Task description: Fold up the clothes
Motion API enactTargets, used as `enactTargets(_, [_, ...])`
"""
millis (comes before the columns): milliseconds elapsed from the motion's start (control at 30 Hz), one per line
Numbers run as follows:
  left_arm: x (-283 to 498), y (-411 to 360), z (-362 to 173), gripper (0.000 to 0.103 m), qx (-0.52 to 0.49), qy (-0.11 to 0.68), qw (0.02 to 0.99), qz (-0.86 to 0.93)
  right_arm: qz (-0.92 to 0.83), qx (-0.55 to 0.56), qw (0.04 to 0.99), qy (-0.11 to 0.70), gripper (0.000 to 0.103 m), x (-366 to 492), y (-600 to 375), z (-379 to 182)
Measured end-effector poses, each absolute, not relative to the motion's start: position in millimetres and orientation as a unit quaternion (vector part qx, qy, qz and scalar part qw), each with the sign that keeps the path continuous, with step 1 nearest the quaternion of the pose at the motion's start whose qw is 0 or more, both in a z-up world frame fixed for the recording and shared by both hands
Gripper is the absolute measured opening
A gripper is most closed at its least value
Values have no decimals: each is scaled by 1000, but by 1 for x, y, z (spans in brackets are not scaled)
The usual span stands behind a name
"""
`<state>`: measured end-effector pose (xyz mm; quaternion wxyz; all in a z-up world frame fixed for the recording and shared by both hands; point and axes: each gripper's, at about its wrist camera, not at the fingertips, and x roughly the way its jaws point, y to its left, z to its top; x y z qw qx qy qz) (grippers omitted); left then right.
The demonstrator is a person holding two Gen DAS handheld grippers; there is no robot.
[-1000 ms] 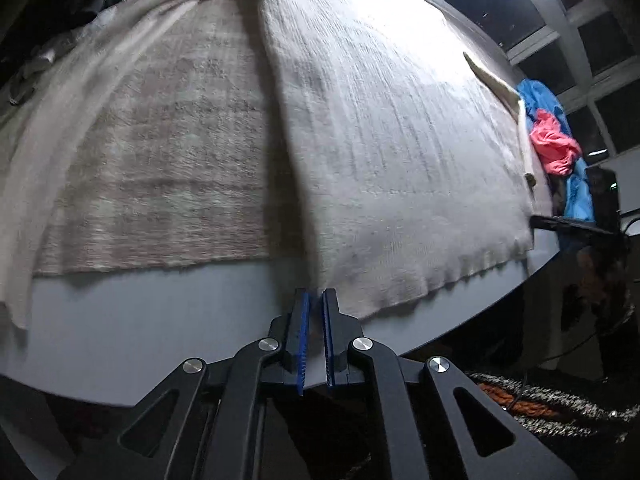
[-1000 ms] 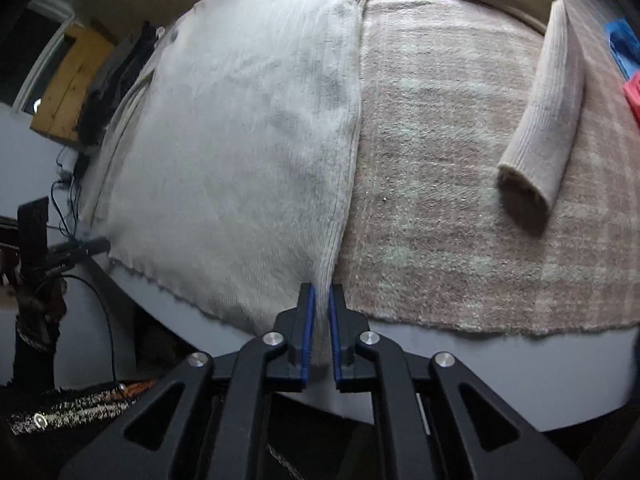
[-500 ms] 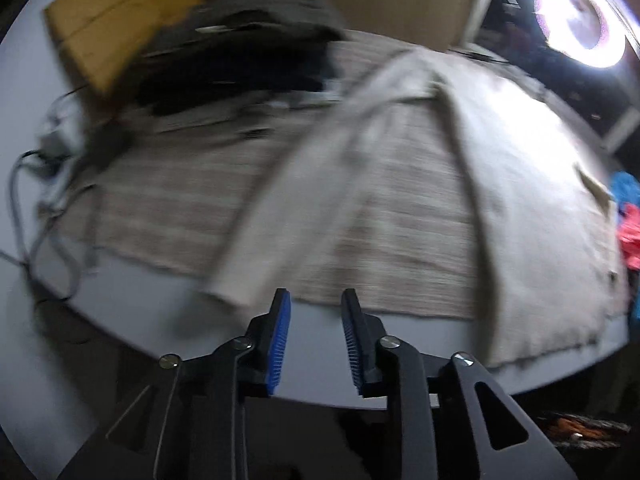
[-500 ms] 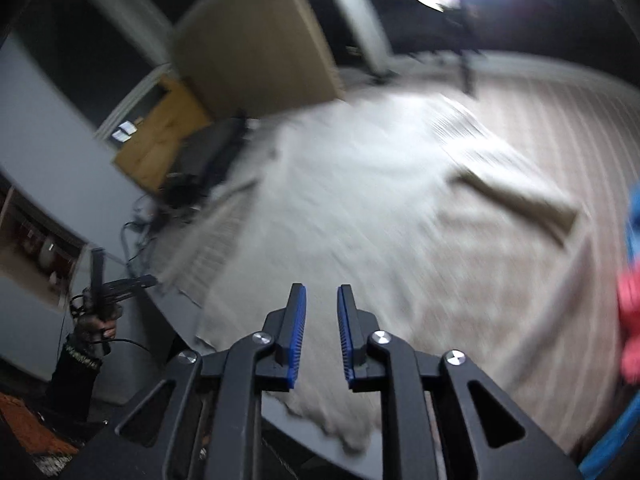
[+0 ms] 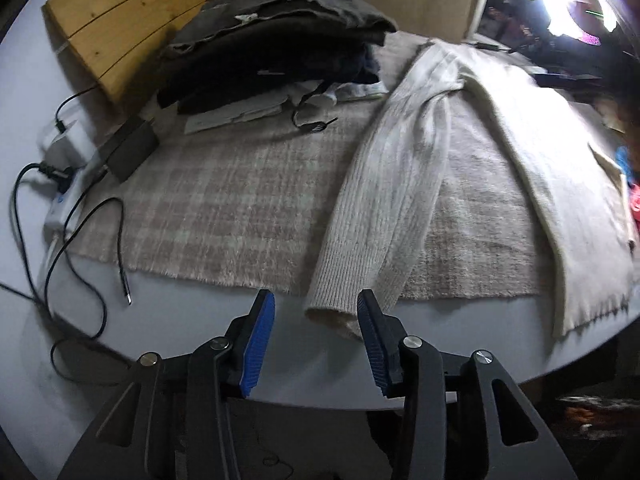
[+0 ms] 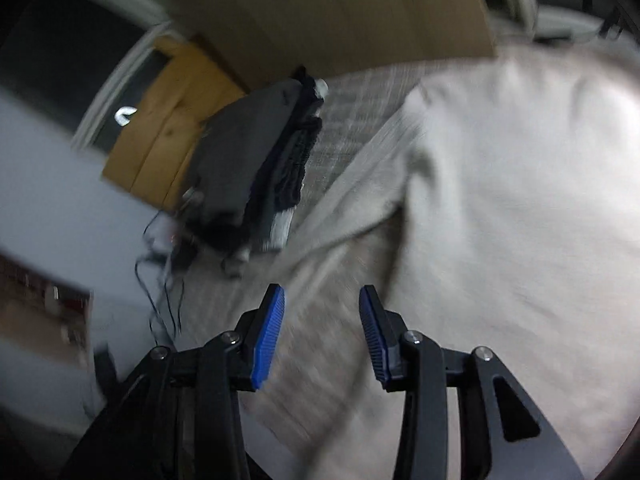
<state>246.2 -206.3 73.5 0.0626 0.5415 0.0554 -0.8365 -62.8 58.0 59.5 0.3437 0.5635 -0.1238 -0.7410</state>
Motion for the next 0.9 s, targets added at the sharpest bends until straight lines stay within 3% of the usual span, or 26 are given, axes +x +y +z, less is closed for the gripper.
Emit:
enactTargets(133, [252,-213,74,42,540,60,22,-839,-748,589,290,-94,39,-88,12,24])
enactTargets(367, [251,-216,56,43,556,61,-9,-829,-727,625,249,-135,38,-107,-1,-9])
enactTargets(433, [249,-215,52,43,556,62,-15,-829,-728,626,242,-141,28,-108,-1,-9])
enactTargets(467, [248,-214,50,43,555,62,-18,-829,-728,624,242,-146,17,-108,0,-8])
enactTargets(567, [245,-209,48,43,550,73,-30,-832,-730,618,247,-160,10,-108,3,-2])
enactTargets(900, [258,-205,72,41,512,67,-19,-856,-733,608,254,-170,8,-110,8,18])
